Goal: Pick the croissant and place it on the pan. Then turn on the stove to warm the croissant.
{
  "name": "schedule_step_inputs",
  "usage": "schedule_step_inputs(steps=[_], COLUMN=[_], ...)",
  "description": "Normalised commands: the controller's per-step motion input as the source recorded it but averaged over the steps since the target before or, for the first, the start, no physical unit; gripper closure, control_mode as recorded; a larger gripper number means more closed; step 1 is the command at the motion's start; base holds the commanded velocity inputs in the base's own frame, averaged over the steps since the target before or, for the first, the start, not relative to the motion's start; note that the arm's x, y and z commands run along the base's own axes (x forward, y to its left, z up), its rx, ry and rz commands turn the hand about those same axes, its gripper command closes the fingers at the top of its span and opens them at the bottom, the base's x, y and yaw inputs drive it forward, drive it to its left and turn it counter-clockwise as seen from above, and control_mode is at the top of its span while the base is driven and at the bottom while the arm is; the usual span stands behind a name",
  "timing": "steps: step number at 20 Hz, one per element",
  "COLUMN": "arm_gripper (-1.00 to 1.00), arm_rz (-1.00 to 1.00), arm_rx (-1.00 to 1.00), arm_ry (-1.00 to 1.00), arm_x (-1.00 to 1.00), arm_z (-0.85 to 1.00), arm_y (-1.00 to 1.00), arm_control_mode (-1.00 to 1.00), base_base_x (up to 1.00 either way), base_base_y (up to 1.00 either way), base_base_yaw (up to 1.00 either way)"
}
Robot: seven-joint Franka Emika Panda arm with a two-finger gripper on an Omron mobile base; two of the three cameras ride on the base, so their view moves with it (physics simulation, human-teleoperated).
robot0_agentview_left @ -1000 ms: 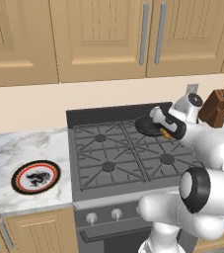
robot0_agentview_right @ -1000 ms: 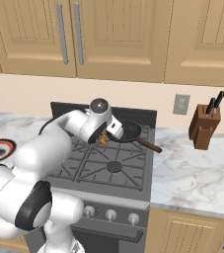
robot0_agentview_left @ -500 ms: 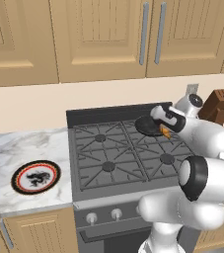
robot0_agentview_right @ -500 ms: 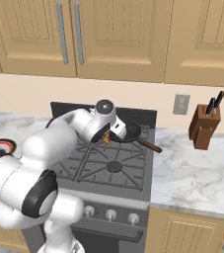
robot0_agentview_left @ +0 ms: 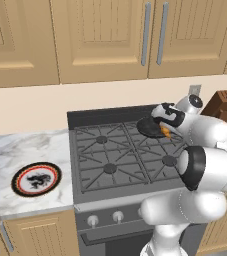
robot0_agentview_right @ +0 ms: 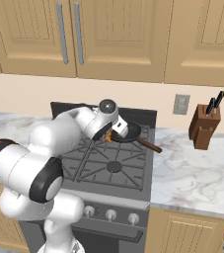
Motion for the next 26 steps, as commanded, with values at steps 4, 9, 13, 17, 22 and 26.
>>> schedule_step_inputs(steps=[4, 9, 13, 17, 22, 26], arm_gripper=[1.0, 1.0, 1.0, 1.0, 1.0, 1.0], arm_rz=[0.0, 0.0, 0.0, 0.0, 0.0, 0.0], arm_rx=[0.0, 0.0, 0.0, 0.0, 0.0, 0.0], arm_ry=[0.0, 0.0, 0.0, 0.0, 0.0, 0.0], arm_x=[0.17, 0.17, 0.19, 0.2, 0.2, 0.17], arm_z=[-0.03, -0.04, -0.03, -0.05, -0.11, -0.11], arm_y=[-0.06, -0.05, -0.01, 0.0, -0.02, -0.06], arm_control_mode=[-1.0, -1.0, -1.0, -1.0, -1.0, -1.0], base_base_x=[0.0, 0.0, 0.0, 0.0, 0.0, 0.0], base_base_y=[0.0, 0.0, 0.0, 0.0, 0.0, 0.0], base_base_yaw=[0.0, 0.0, 0.0, 0.0, 0.0, 0.0])
